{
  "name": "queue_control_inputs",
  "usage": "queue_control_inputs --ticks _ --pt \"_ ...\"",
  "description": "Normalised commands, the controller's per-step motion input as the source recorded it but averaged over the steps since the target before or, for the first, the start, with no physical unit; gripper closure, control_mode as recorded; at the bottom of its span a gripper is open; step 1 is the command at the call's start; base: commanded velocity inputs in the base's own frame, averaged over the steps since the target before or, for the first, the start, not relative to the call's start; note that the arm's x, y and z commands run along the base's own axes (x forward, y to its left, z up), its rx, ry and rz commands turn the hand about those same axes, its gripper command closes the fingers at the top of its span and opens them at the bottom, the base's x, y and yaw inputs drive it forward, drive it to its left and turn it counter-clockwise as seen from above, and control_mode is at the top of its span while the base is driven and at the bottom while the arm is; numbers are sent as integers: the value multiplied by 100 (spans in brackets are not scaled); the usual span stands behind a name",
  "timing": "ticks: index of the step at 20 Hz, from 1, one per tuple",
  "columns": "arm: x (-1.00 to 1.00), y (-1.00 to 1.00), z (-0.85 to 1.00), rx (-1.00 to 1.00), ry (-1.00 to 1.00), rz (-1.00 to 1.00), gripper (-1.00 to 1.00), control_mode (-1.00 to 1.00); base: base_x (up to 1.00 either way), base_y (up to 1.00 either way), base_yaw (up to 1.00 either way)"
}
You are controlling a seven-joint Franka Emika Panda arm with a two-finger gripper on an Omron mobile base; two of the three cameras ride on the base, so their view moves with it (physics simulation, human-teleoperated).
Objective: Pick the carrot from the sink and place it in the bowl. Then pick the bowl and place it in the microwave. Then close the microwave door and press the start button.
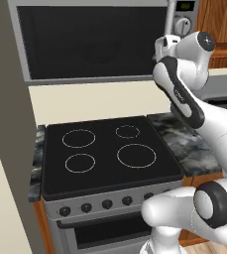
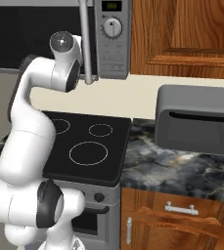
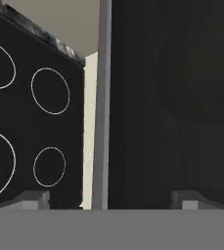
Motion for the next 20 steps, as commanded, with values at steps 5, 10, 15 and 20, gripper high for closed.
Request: queue_control_inputs --ticks 5,10,15,20 --pt "21 1 -28 0 2 34 -100 -100 0 0 0" --pt "6 15 -47 -4 0 30 -100 -100 0 0 0" --pt "11 25 -32 -7 -4 20 -100 -100 0 0 0" --pt "19 31 4 -6 -20 0 -100 -100 0 0 0"
